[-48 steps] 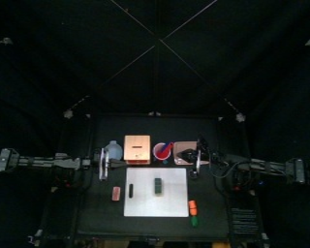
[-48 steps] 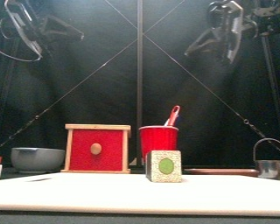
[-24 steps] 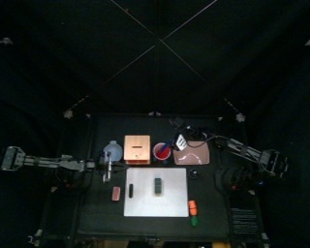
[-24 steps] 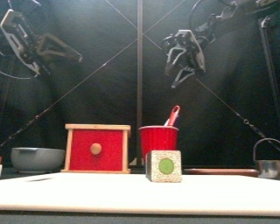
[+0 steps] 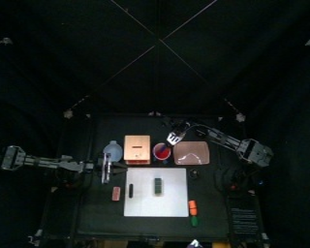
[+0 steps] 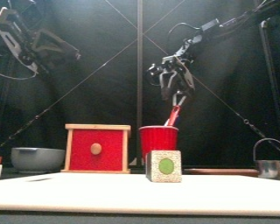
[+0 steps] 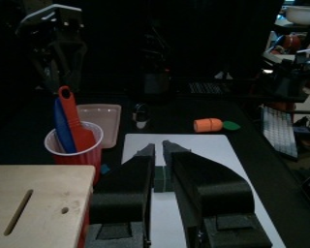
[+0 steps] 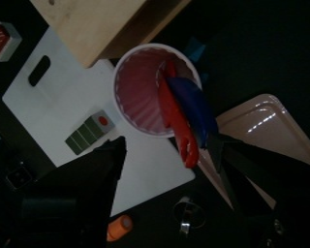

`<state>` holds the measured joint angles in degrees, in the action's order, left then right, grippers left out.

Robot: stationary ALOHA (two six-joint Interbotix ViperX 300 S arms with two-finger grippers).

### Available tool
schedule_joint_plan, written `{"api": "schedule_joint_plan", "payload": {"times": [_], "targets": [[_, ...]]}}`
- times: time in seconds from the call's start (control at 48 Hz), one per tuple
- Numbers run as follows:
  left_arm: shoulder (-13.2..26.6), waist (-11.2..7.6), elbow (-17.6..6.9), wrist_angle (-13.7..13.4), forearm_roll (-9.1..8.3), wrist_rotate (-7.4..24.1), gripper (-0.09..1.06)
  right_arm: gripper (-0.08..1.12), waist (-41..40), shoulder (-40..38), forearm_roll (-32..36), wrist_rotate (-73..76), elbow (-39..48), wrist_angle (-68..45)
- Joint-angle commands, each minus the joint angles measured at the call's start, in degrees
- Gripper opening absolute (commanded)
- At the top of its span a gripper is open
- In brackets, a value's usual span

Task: Cut the sushi into 4 pieces with the knife
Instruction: Pick up the knife at its handle with right hand

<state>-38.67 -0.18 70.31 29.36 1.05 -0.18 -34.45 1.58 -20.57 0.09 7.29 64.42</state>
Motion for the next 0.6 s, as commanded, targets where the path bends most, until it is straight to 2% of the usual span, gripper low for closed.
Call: {"api": "schedule_joint_plan", "payload": {"times": [0.021, 0.292, 0.604], "targets": [[0.09, -0.09, -0.97, 0.62, 0.26, -0.09, 0.58, 0.96, 0.0, 0.0, -0.44, -0.7, -2.64, 1.14], [0.09, -0.09, -0.62, 0.62, 1.58, 0.0, 0.58, 0.96, 0.26, 2.02, -0.09, -0.7, -2.9, 3.69], [0.09, -0.09, -0.44, 0.62, 1.93, 0.0, 0.58, 0.96, 0.35, 2.64, 0.0, -0.97, -2.81, 4.04]]}}
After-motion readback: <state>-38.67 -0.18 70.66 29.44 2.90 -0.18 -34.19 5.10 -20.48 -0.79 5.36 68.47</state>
